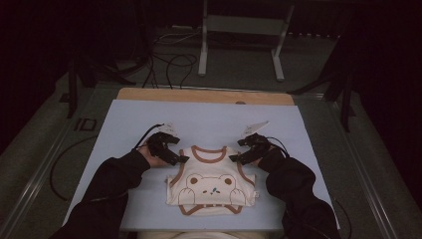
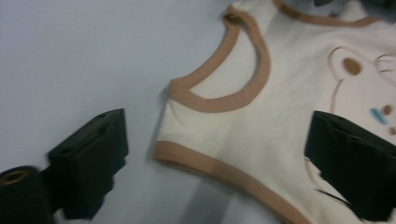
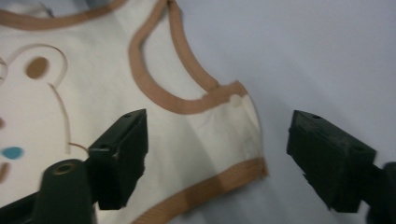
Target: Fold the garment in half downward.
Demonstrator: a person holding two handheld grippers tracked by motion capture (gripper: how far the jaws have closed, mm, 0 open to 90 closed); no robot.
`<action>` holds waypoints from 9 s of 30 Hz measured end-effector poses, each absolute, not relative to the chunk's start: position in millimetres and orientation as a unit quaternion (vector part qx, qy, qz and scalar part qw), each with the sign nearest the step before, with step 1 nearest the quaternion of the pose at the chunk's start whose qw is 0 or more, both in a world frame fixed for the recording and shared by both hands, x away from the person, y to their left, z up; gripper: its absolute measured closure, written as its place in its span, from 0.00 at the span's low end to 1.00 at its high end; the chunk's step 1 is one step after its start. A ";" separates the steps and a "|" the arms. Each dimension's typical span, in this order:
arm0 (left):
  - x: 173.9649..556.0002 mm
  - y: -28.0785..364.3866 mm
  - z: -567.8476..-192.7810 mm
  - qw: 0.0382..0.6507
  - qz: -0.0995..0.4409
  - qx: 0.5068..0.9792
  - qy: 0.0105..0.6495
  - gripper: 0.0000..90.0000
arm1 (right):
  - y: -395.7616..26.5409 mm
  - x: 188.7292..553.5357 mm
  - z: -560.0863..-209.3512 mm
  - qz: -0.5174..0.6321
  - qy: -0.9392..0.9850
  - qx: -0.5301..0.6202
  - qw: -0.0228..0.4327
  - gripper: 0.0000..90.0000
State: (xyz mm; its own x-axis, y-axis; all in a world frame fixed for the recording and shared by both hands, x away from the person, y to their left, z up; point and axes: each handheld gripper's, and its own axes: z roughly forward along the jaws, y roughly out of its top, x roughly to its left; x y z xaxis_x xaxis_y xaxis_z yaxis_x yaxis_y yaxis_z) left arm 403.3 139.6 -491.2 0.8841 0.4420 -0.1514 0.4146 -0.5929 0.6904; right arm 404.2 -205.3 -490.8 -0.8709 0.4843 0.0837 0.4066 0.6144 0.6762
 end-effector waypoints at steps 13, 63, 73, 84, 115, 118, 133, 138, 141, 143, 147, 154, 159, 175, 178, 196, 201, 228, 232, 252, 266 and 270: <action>409.9 128.6 -512.6 0.347 0.023 0.906 0.243 0.33 | -205.8 414.9 -509.3 0.318 0.910 0.257 0.063 0.45; 401.0 125.4 -464.8 0.375 0.060 0.899 0.218 0.97 | -203.4 403.2 -460.1 0.335 0.908 0.239 0.078 0.92; 409.1 129.4 -437.9 0.398 0.081 0.888 0.217 0.97 | -206.4 409.4 -431.6 0.353 0.901 0.231 0.100 0.92; 423.3 131.2 -412.8 0.421 0.101 0.875 0.218 0.97 | -206.2 427.5 -405.1 0.352 0.898 0.236 0.122 0.92; 461.7 123.3 -361.7 0.442 0.156 0.853 0.227 0.96 | -208.5 467.6 -347.5 0.371 0.869 0.259 0.200 0.92; 458.9 124.3 -360.4 0.449 0.162 0.850 0.223 0.96 | -208.1 467.0 -347.4 0.370 0.867 0.262 0.208 0.92; 437.8 131.2 -380.1 0.448 0.144 0.855 0.219 0.96 | -208.4 435.1 -361.8 0.391 0.865 0.246 0.195 0.92; 424.2 130.6 -386.4 0.447 0.137 0.859 0.207 0.96 | -211.0 418.6 -372.8 0.396 0.867 0.242 0.183 0.92; 415.1 130.1 -389.6 0.447 0.135 0.862 0.198 0.96 | -212.3 409.8 -380.2 0.392 0.870 0.241 0.179 0.92; 408.8 129.1 -391.8 0.450 0.134 0.862 0.192 0.96 | -214.1 404.8 -383.8 0.393 0.870 0.240 0.175 0.92; 401.5 127.9 -394.4 0.448 0.133 0.864 0.185 0.96 | -216.5 396.5 -388.4 0.394 0.871 0.240 0.170 0.92; 385.9 126.7 -401.7 0.448 0.126 0.868 0.175 0.96 | -217.5 380.7 -394.4 0.395 0.873 0.235 0.163 0.92; 375.7 126.4 -409.8 0.446 0.116 0.871 0.169 0.96 | -218.9 369.2 -400.2 0.401 0.873 0.233 0.154 0.92; 342.6 127.8 -433.7 0.440 0.099 0.880 0.150 0.96 | -220.6 332.7 -423.7 0.391 0.885 0.218 0.128 0.92; 336.4 127.8 -440.5 0.434 0.093 0.884 0.147 0.96 | -217.6 326.0 -428.9 0.390 0.888 0.213 0.123 0.92; 306.4 129.5 -483.4 0.420 0.046 0.894 0.148 0.96 | -215.3 298.7 -466.6 0.385 0.893 0.218 0.077 0.92; 300.0 130.3 -495.4 0.411 0.034 0.897 0.157 0.96 | -215.7 295.1 -476.8 0.385 0.893 0.224 0.062 0.91; 308.1 137.0 -484.8 0.419 0.013 0.881 0.219 0.33 | -214.2 306.7 -471.9 0.386 0.889 0.245 0.038 0.49; 310.4 128.7 -480.7 0.407 0.014 0.888 0.215 0.33 | -207.2 313.0 -465.2 0.385 0.889 0.241 0.051 0.47; 332.5 114.4 -512.3 0.358 -0.050 0.900 0.243 0.79 | -184.1 337.9 -502.6 0.308 0.918 0.251 -0.015 0.78; 331.3 113.2 -511.2 0.357 -0.053 0.903 0.234 0.98 | -186.2 334.0 -497.9 0.308 0.926 0.219 -0.018 0.99; 326.6 114.8 -504.1 0.367 -0.046 0.901 0.225 0.99 | -186.1 328.9 -489.3 0.321 0.924 0.209 -0.007 1.00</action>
State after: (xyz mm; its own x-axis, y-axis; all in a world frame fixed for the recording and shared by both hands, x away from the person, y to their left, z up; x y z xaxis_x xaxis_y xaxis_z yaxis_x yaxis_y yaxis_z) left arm 326.6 114.8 -504.1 0.8944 0.3719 -0.2486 0.4397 -0.6291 0.6410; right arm 328.9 -186.1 -489.3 -0.9129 0.3805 0.1475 0.3901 0.7074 0.5894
